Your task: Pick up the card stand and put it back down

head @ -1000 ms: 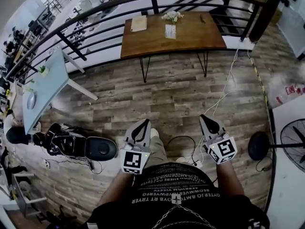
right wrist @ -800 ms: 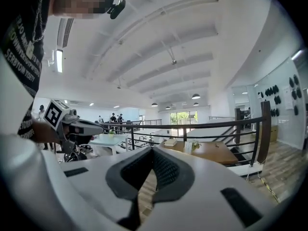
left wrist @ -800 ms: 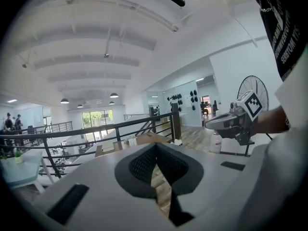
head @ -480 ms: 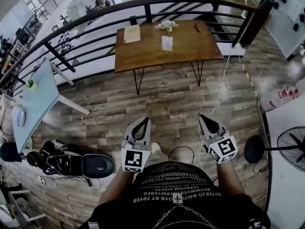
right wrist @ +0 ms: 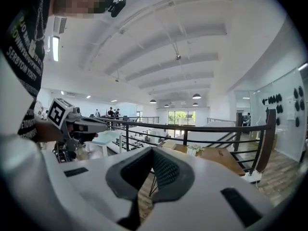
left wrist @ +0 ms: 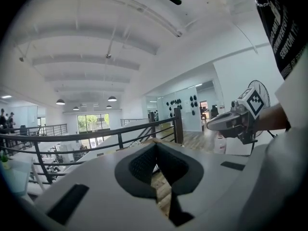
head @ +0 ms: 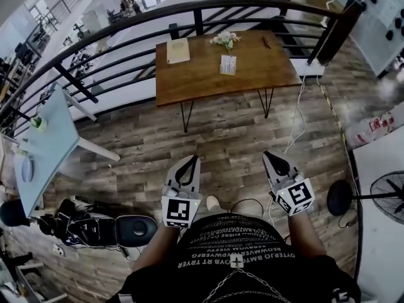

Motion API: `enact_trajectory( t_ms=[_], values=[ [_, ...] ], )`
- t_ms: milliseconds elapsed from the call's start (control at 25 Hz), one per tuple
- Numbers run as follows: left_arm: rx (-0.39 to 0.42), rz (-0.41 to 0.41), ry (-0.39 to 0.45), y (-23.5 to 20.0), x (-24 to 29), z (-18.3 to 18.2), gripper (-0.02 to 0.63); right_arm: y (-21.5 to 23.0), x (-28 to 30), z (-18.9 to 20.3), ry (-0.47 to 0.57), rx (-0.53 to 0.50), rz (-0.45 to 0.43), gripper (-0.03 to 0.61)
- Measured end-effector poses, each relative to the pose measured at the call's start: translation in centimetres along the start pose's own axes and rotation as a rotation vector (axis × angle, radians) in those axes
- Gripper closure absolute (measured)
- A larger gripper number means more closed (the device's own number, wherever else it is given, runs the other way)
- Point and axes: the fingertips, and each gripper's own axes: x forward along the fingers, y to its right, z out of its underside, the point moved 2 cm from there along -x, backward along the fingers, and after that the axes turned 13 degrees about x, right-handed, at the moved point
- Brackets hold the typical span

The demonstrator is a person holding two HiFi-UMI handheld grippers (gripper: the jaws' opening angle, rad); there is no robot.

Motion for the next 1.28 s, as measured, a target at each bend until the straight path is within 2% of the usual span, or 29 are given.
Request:
enact_trajectory(
  t_ms=[200, 520, 760, 880, 960, 1280],
  values=[
    [-0.012, 0.019, 0.017, -2.1, 0.6, 0.9, 0.594, -0.7, 1.7, -0.6, -0.012, -0.019, 0.031, 0.565],
    [-0.033, 0.08, 0.062, -2.9, 2.1, 1.3, 0.594, -1.9, 2.5, -2.5, -0.009, -0.122, 0.108, 0.565],
    [-0.023, 0.117, 0.065, -2.3, 3.1, 1.2, 0.594, -2.3, 2.8, -2.7, 0.121, -0.207, 0.157, 0.566],
    [-0.037, 0.097, 0.059, -2.8, 3.3, 1.4, 0.594, -2.8, 3.4, -1.7, 0.158, -0.215, 0.15, 0.566],
    [-0.047, 0.085, 0.047, -3.0, 3.5, 1.6, 0.594, -2.7, 4.1, -1.0, 0.148, -0.203, 0.137, 0.566],
    [-0.052, 0.036, -0.023, -3.3, 4.8, 3.0, 0.594, -1.9, 8.0, -0.9, 0.092, -0.159, -0.03, 0.565]
  ],
)
